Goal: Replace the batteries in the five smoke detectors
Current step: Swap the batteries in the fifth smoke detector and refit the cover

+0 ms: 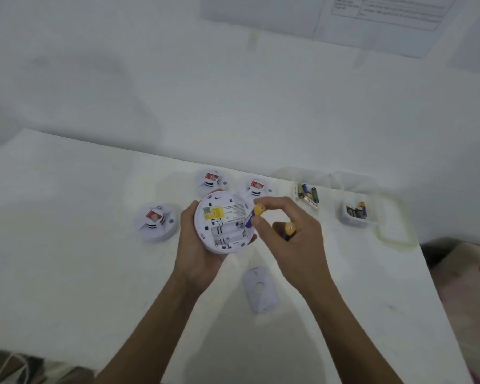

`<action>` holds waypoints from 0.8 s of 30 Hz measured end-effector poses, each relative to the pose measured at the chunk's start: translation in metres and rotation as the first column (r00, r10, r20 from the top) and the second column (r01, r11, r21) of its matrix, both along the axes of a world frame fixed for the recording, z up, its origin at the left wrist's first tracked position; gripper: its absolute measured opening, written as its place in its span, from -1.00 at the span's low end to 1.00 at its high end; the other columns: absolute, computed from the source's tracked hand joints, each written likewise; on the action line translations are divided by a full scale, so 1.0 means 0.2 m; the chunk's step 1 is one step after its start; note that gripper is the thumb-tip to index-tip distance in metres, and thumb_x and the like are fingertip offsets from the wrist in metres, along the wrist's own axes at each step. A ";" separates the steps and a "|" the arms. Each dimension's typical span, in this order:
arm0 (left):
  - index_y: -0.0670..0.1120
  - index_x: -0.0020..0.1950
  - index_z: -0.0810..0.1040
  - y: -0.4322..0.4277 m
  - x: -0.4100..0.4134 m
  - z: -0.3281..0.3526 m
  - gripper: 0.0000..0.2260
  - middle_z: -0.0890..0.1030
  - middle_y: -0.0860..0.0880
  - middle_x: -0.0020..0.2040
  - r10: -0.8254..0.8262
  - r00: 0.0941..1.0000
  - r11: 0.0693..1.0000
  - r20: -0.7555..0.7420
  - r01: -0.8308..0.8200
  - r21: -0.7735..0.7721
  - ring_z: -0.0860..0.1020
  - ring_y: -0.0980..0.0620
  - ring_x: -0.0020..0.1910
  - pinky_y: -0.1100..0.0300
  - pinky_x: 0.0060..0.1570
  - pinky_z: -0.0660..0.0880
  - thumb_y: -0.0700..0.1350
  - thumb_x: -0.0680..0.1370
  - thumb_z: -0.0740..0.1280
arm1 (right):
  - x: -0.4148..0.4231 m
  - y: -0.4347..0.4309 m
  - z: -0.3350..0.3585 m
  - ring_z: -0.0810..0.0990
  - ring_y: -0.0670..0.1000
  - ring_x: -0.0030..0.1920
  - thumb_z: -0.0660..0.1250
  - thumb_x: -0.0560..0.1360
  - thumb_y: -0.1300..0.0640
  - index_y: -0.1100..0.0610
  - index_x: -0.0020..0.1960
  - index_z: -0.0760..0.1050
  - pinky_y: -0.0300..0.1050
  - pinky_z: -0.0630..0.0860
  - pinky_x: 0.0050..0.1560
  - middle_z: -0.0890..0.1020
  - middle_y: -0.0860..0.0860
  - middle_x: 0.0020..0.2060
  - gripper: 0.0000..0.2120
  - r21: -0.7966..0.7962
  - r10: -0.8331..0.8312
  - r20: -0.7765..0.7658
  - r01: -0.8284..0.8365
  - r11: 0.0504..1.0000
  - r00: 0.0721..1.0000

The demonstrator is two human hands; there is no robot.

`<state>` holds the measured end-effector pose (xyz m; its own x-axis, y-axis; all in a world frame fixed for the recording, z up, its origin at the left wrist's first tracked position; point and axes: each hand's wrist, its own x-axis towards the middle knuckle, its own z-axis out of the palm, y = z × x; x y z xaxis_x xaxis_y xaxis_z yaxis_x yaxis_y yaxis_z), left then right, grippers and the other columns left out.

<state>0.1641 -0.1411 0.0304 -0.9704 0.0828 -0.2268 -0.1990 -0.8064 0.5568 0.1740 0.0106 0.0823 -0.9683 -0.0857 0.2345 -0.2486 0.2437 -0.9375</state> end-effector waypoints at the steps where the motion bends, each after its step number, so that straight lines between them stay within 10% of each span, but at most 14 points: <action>1: -0.05 0.17 0.59 -0.02 0.01 0.01 -0.58 0.66 -0.15 0.09 -0.009 1.000 1.000 -0.008 0.009 -0.015 0.65 -0.11 0.00 -0.02 -0.13 0.63 0.11 0.43 0.19 | 0.02 -0.03 -0.01 0.42 -0.19 -0.47 0.39 0.49 0.28 0.09 0.00 0.58 -0.42 0.26 -0.41 0.65 -0.09 -0.08 -0.85 0.021 0.016 -0.019 -0.016 1.000 1.000; 13: -0.03 0.15 0.61 -0.18 0.06 0.00 -0.57 0.67 -0.10 0.06 -0.064 0.997 0.997 -0.047 0.061 -0.046 0.64 -0.05 0.01 0.09 -0.05 0.62 0.14 0.49 0.10 | 0.05 -0.27 -0.09 0.57 -0.14 -0.01 0.39 0.47 0.17 0.09 0.08 0.63 -0.47 0.41 -0.06 0.56 -0.05 -0.03 -0.81 0.359 0.137 -0.206 -0.056 0.932 0.969; 24: -0.03 0.08 0.65 -0.19 0.08 -0.01 -0.54 0.68 -0.11 -0.03 -0.053 0.998 0.996 -0.028 0.051 -0.068 0.66 -0.03 -0.06 0.13 -0.19 0.61 0.09 0.62 -0.01 | 0.06 -0.33 -0.11 0.50 -0.26 -0.16 0.30 0.50 -0.04 -0.01 0.10 0.61 -0.52 0.40 -0.09 0.54 -0.21 -0.11 -0.76 0.475 0.204 -0.173 -0.099 0.875 0.964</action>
